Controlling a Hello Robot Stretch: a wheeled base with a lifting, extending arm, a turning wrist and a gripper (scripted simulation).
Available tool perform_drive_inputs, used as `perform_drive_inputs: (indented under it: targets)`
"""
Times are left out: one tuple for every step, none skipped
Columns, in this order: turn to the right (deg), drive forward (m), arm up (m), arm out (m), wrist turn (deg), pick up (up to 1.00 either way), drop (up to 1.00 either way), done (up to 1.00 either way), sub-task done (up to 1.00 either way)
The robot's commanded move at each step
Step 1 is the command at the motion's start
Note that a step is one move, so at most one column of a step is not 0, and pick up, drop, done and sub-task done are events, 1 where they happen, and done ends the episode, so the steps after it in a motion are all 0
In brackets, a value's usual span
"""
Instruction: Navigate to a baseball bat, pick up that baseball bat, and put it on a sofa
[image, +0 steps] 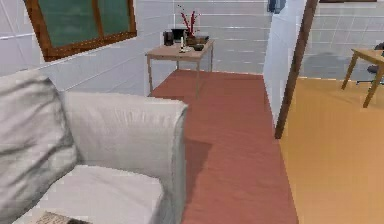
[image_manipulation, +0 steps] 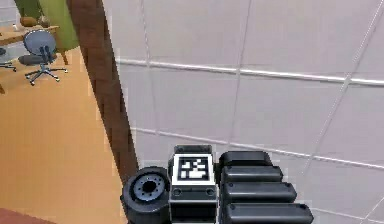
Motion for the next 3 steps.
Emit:
perform_drive_inputs:
  targets:
    - [-42.0, 0.0, 0.0, 0.0, 0.0, 0.0, 0.0, 0.0, 0.0]
    - [45.0, 0.0, 0.0, 0.0, 0.0, 0.0, 0.0, 0.0, 0.0]
    - [45.0, 0.0, 0.0, 0.0, 0.0, 0.0, 0.0, 0.0, 0.0]
